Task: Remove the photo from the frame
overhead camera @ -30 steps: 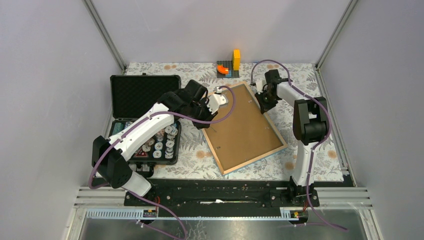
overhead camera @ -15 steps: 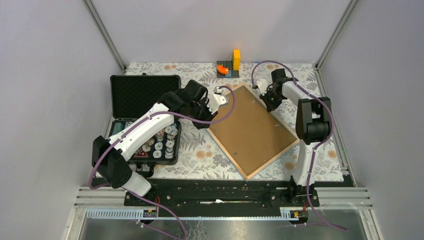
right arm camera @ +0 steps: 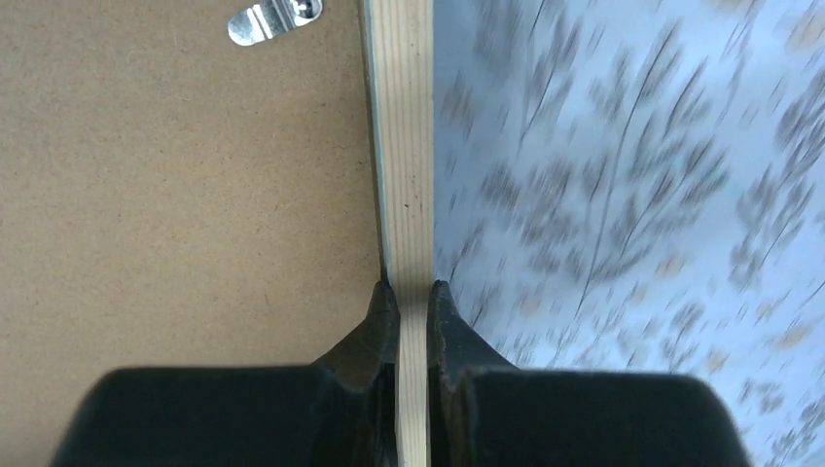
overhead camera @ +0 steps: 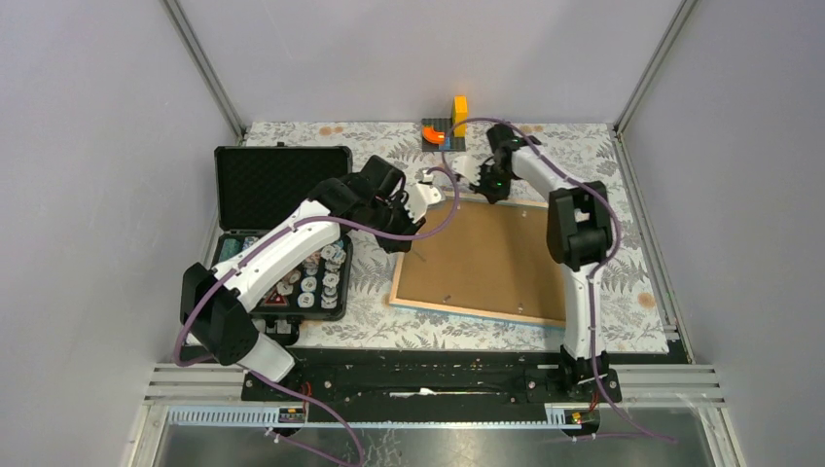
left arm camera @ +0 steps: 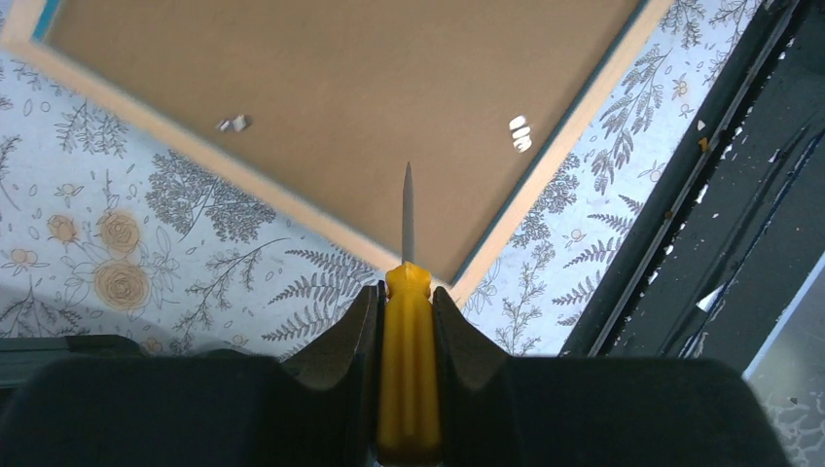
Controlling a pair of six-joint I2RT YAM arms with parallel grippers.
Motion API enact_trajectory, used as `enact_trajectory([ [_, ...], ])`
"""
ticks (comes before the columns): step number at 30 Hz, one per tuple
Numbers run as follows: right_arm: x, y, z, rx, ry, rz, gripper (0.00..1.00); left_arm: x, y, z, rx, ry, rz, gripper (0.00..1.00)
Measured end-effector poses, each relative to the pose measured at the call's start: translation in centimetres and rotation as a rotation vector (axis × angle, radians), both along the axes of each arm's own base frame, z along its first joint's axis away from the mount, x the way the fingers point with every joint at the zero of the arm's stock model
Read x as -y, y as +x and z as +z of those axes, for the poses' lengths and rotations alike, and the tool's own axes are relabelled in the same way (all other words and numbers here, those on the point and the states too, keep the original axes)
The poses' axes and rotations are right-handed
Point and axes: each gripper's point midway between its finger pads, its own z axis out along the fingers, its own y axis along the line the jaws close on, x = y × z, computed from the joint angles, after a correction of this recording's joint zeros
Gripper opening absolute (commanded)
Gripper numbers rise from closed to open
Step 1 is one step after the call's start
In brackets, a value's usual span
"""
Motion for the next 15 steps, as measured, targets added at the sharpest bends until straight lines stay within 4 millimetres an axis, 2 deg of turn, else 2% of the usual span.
enact_trajectory([
  [3, -4.0, 2.1, -0.4, 0.013, 0.035, -0.013, 0.0, 0.2, -0.1, -0.1, -0.012, -0.007, -0.005, 0.0],
  [4, -5.0, 2.6, -0.3, 0.017, 0.051, -0.024, 0.07, 0.3, -0.1, -0.2, -0.014, -0.009, -0.007, 0.0],
  [7, -8.0, 3.2, -0.1, 0.006, 0.125, -0.083, 0.59, 0.4, -0.2, -0.3, -0.021, -0.014, -0.012, 0.0],
  [8, -8.4, 2.9, 0.0, -0.009, 0.145, -0.118, 0.66, 0.5, -0.2, -0.3, -0.023, -0.014, -0.013, 0.0],
  [12, -8.9, 3.1, 1.5, -0.025, 0.236, -0.249, 0.77, 0.7, -0.3, -0.2, -0.031, -0.027, -0.021, 0.0],
  [15, -7.8, 2.7, 4.5, -0.036, 0.326, -0.37, 0.79, 1.2, -0.3, -0.1, -0.033, -0.051, -0.034, 0.0],
])
